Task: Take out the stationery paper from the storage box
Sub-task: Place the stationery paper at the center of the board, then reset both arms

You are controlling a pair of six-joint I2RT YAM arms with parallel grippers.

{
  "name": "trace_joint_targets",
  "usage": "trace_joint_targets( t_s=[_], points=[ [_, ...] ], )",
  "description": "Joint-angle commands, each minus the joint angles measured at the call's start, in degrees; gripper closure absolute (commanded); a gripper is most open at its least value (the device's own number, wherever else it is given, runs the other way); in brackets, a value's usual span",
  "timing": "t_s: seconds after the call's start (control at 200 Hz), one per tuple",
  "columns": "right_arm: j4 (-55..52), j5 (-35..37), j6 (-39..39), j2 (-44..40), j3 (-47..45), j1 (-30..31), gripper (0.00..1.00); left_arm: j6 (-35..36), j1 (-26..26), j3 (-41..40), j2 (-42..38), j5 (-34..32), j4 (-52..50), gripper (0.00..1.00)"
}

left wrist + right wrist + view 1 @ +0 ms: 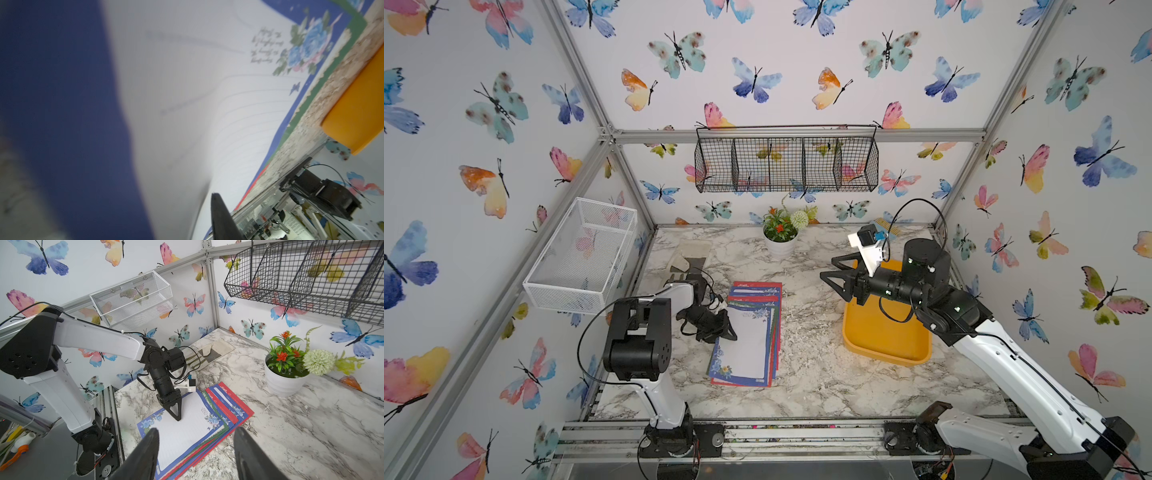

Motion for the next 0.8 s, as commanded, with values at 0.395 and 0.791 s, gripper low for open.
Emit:
trace_joint_targets(
  t_s=[0.395,0.791],
  points=[
    [-5.2,19.1,0.9,0.4,0.7,-0.2,0.38,-1.4,0.5,4.3,-5.6,-19.3,-2.4,0.15],
    [6.1,55.0,-4.4,4.4,-10.7,-1.1,0.24,-3.5,-8.0,1.1,-20.0,-29.8,23.4,0.15]
  ],
)
